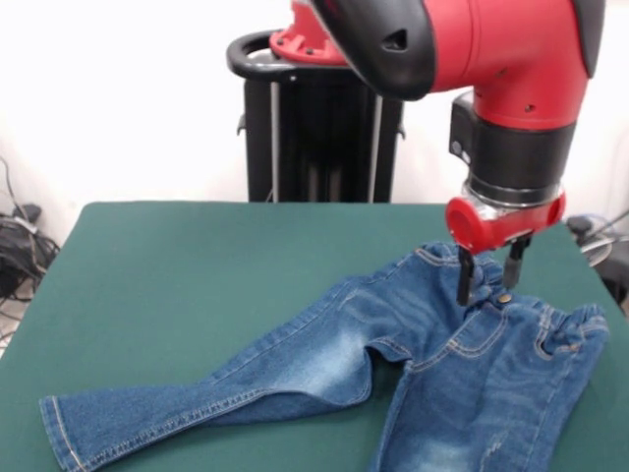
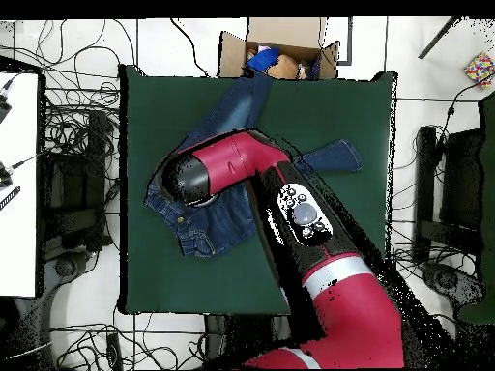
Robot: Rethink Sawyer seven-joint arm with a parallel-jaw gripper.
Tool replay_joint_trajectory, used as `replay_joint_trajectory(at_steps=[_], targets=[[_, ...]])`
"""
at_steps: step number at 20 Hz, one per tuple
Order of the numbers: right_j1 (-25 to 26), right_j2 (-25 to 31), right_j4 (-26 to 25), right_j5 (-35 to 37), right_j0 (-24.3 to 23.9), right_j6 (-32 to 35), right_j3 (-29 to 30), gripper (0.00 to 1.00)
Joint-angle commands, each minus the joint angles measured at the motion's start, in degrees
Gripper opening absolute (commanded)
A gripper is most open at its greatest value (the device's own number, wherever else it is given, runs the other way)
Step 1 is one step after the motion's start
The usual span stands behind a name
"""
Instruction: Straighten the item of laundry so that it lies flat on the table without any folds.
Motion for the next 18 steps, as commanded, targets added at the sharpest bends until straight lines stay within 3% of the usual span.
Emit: replay_joint_trajectory(at_steps=[1, 11, 18], targets=[[1.10, -6.31, 2.85, -1.78, 2.19, 13.02, 1.91, 1.00], [5.47, -11.76, 1.92, -9.89, 7.64, 17.52, 2.82, 1.00], [6.59, -15.01, 4.97, -12.82, 11.68, 18.40, 3.20, 1.00]])
